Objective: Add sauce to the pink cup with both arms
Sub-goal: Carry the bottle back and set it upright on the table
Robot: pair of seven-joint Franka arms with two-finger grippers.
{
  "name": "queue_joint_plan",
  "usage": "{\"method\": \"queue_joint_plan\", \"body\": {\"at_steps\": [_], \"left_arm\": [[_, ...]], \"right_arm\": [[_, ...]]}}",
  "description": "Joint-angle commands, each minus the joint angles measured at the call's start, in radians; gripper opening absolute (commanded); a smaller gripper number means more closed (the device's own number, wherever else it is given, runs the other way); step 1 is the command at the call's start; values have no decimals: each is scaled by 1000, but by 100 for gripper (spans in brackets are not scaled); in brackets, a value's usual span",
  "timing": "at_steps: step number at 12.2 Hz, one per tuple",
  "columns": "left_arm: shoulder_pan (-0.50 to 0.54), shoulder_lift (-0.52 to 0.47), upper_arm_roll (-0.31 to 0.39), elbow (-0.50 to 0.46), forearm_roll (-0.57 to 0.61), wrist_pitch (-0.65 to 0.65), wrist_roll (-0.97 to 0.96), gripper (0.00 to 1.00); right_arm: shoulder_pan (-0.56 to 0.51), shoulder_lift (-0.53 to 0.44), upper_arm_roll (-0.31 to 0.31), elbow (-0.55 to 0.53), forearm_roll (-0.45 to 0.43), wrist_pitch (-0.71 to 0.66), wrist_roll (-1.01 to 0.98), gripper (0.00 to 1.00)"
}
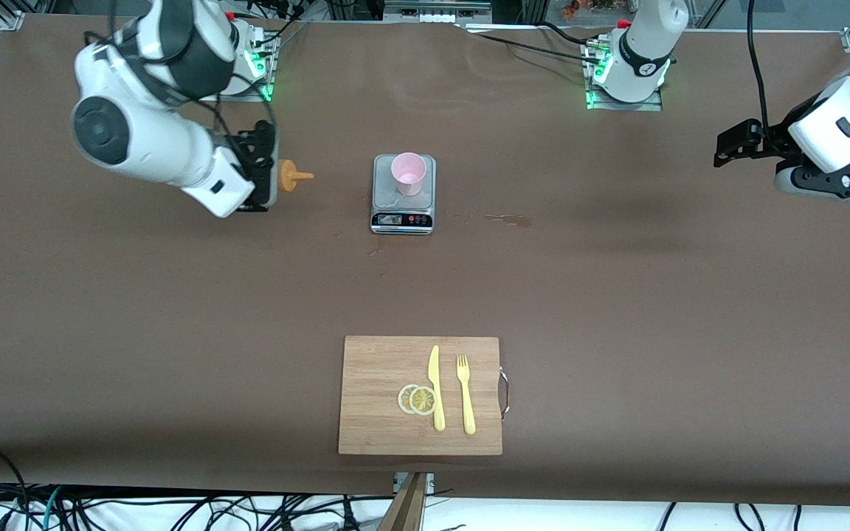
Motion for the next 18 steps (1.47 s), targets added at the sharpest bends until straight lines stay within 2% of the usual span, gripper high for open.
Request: {"method": "queue_joint_plan", "body": {"at_steps": [1, 3, 7, 9, 13, 18], "left_arm": [[-2, 9, 0, 21, 2, -10, 7, 100], [-2, 9, 0, 22, 2, -10, 5, 100], [-2, 9, 0, 22, 2, -10, 5, 100], [-2, 9, 0, 22, 2, -10, 5, 100], [-3, 9, 0, 22, 2, -10, 5, 100], [-2, 9, 0, 22, 2, -10, 5, 100]], "right_arm": [[-46, 86, -66, 65, 115, -32, -238, 0], [-69, 155, -145, 94, 215, -69, -451, 0], [-84, 321, -325, 151, 399, -236, -820, 0], [-103, 405, -383, 160, 467, -314, -982, 0], [-172, 543, -410, 159, 548, -423, -1243, 0], [-198, 659, -411, 156, 608, -498, -1347, 0]]}}
